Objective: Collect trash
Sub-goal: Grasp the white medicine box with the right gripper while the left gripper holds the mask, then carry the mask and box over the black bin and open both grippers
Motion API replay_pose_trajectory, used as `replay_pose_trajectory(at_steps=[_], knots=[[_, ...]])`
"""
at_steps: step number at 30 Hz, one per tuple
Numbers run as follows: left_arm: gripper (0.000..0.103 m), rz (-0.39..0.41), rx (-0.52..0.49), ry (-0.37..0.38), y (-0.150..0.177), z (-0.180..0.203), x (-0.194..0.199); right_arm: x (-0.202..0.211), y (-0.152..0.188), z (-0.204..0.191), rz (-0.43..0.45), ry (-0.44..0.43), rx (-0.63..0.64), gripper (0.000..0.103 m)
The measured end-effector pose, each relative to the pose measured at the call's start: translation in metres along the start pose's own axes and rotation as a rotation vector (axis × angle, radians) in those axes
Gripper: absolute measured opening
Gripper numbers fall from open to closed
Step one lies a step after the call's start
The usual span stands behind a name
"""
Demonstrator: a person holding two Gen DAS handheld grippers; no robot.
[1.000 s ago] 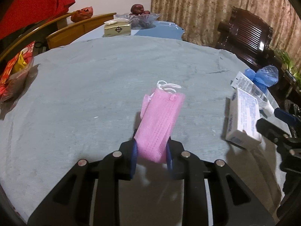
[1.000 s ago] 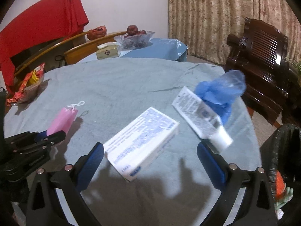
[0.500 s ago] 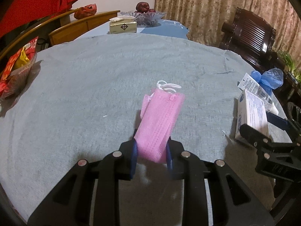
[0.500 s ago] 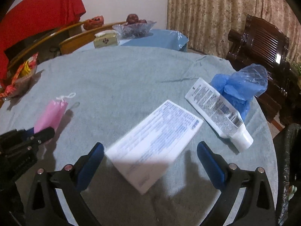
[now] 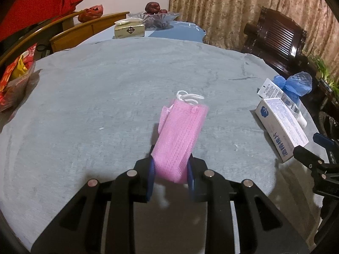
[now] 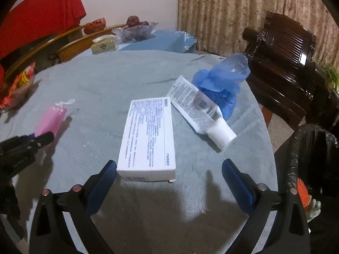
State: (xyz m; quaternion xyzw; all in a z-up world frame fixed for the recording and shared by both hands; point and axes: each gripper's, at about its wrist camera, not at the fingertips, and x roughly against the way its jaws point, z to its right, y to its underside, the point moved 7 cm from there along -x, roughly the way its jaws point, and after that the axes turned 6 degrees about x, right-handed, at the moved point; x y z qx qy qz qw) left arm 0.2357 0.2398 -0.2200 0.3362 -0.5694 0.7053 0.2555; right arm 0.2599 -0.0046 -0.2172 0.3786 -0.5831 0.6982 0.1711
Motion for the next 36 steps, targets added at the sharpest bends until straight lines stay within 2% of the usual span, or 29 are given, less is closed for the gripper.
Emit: replay_pose_trajectory(at_steps=[5,13,17,26,36], knots=[[0.024,0.005,-0.003,0.003,-0.001,0.007,0.003,-0.009,-0.007,-0.006,0.016,-0.009,0.015,0.096],[0.024,0.013,-0.008,-0.001,-0.001,0.015,0.009,-0.033,-0.008,-0.015,-0.023,-0.003,0.055,0.08],[0.024,0.017,-0.022,-0.002,-0.002,0.021,0.012,-0.033,-0.004,-0.016,-0.039,-0.028,0.056,0.054],[0.025,0.039,-0.032,0.002,-0.003,0.032,0.027,0.004,-0.009,-0.01,0.025,-0.069,0.05,0.054],[0.024,0.088,-0.062,0.044,-0.008,0.072,0.059,0.065,-0.023,0.01,0.102,-0.082,0.029,0.054]])
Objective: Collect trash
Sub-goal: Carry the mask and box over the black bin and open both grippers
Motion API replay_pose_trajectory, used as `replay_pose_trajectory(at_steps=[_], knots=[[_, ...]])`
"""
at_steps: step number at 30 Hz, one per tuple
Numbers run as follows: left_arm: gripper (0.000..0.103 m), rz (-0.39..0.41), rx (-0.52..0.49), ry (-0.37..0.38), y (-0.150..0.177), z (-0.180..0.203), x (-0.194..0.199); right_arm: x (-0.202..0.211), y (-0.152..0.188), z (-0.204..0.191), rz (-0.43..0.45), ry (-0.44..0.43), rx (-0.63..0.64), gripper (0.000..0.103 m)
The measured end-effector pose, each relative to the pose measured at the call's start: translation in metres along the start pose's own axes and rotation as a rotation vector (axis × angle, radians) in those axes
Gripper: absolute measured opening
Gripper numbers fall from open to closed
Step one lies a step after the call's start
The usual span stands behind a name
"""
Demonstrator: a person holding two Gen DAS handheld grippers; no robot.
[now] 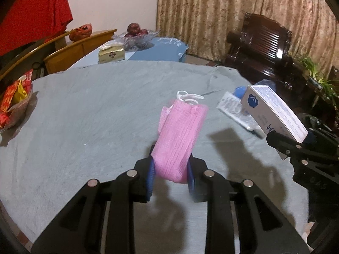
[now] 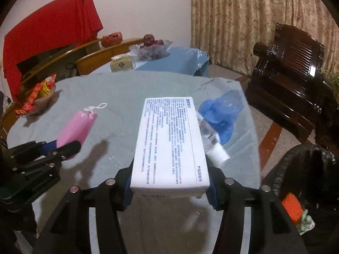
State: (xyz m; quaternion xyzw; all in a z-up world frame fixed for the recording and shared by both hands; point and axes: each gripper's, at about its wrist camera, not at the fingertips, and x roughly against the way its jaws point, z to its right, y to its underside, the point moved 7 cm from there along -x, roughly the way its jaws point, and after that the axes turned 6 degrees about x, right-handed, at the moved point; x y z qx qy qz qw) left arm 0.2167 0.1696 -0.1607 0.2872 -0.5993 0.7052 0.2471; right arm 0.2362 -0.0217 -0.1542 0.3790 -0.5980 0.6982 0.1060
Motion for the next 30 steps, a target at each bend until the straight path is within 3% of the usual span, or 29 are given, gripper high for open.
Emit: replay_pose_trajectory(at_steps=[9,30], knots=[[0.024,0.043,-0.031,0.055,-0.009,0.045,0.031,0.049,-0.005,0.025,0.049,0.023,-0.022,0.054],[0.024,0.069,-0.13,0.203,0.0,0.151,0.067,0.139,0.023,0.108,0.115,0.142,-0.125,0.054]])
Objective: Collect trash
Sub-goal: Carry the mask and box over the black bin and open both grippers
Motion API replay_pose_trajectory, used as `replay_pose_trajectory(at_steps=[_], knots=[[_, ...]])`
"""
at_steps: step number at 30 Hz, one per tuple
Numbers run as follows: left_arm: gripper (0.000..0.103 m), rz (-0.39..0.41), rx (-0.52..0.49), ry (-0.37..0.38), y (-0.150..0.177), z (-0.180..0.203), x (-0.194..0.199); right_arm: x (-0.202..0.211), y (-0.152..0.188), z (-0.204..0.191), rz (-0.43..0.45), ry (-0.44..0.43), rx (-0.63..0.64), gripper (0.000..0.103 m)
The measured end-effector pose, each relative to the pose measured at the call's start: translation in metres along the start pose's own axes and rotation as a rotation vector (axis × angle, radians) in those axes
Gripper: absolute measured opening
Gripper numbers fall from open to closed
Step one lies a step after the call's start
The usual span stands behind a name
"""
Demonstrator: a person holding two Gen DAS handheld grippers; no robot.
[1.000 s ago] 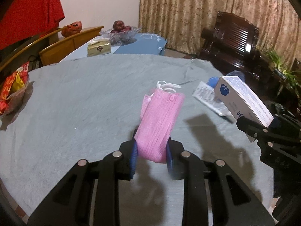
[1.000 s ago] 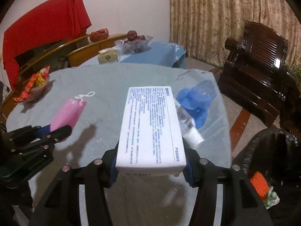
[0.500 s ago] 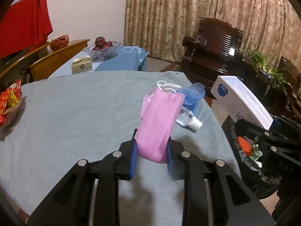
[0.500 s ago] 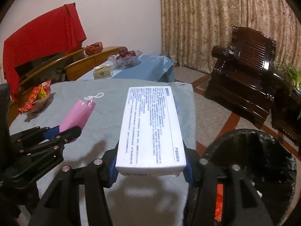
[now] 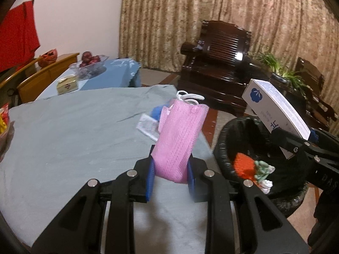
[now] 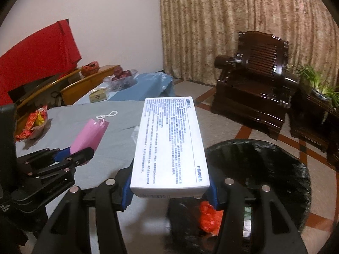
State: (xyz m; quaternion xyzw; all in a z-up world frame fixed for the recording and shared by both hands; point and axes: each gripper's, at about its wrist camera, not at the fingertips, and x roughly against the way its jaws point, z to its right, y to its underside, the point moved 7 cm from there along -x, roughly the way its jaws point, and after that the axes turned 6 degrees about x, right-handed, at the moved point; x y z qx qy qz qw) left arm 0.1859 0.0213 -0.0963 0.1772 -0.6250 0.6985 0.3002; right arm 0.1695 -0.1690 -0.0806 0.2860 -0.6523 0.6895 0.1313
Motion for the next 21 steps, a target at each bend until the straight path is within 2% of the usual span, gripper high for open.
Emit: replay_pose_trajectory(at_steps=[9,21], knots=[[0.024,-0.005,-0.083,0.08,0.001,0.062,-0.01,0.021,0.02,0.067,-0.001,0.1,-0.067,0.054],[0.024,-0.037,-0.171,0.171,0.015,0.144,-0.042,0.036,0.047,0.136,-0.021,0.192,-0.123,0.054]])
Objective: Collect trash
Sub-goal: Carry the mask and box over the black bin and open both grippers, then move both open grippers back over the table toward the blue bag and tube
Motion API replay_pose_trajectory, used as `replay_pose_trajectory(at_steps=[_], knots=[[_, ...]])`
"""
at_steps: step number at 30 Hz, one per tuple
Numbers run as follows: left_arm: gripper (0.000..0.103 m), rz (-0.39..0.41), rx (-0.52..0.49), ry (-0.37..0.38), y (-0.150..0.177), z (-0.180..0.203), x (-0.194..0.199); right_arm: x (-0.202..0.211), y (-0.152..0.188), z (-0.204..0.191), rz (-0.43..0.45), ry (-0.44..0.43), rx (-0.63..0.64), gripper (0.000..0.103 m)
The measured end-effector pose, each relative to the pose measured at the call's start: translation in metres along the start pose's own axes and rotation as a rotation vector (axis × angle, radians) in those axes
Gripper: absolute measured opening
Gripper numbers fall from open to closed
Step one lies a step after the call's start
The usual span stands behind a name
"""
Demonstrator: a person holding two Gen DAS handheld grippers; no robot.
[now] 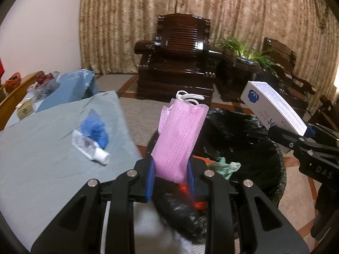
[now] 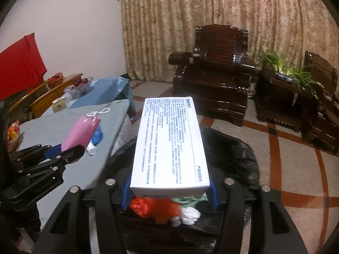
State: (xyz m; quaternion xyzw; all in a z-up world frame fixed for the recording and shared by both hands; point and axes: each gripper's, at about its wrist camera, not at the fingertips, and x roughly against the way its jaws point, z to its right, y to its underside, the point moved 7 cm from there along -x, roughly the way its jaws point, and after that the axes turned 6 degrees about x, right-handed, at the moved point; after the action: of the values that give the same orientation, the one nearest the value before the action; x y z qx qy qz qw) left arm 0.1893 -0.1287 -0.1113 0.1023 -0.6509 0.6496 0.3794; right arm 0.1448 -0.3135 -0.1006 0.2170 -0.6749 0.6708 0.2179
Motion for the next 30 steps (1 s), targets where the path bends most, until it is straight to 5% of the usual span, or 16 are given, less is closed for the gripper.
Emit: replay_pose_trajectory(at_steps=[15,17,22,27,30], knots=[[0.026,-0.06,-0.046,0.044,0.01,0.043,-0.063,-0.027,0.021,0.052,-0.059,0.057,-0.036,0.055],[0.033,-0.07,-0.038,0.063,0.01,0.045,-0.069,-0.03,0.023,0.055,-0.064,0.063,-0.036,0.056],[0.066,-0.072,-0.012,0.103,0.01,0.043,-0.072,-0.031,0.024,0.062,-0.055,0.08,-0.035,0.077],[0.08,-0.061,0.004,0.103,0.01,0.033,-0.065,-0.026,0.026,0.066,-0.039,0.09,-0.058,0.097],[0.087,-0.037,0.019,0.072,0.008,0.019,-0.056,-0.022,0.025,0.062,-0.032,0.074,-0.07,0.097]])
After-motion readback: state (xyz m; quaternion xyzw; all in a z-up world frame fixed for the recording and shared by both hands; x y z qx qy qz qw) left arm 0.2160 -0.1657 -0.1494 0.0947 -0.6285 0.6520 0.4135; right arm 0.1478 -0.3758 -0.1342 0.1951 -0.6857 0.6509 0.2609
